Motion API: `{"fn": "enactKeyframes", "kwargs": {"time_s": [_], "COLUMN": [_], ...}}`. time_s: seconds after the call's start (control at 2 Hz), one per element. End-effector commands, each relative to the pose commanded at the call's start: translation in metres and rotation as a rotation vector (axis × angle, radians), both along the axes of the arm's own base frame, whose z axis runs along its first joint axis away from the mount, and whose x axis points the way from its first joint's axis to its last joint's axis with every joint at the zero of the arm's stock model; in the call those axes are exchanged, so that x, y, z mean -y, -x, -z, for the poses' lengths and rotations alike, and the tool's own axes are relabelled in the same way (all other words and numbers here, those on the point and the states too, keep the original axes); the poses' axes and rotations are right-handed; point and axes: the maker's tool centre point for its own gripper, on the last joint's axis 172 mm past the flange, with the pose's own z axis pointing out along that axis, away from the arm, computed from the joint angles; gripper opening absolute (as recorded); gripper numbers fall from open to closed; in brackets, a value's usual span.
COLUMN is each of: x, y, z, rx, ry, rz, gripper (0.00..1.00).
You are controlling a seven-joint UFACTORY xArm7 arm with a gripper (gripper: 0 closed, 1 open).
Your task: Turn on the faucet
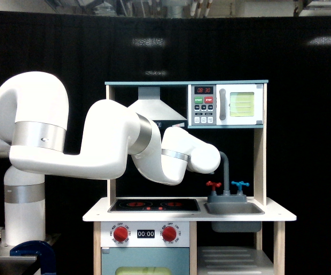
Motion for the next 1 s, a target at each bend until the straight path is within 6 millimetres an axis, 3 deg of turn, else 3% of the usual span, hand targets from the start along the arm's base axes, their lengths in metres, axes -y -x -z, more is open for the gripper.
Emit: {"fn": "enactKeyframes", "kwargs": {"time_s": [1.0], "x": [0.002], "y": [-0.025], "z": [0.015], "rx": [0.000], "ry": [0.000], "rz": [0.000], "gripper": [1.00]}}
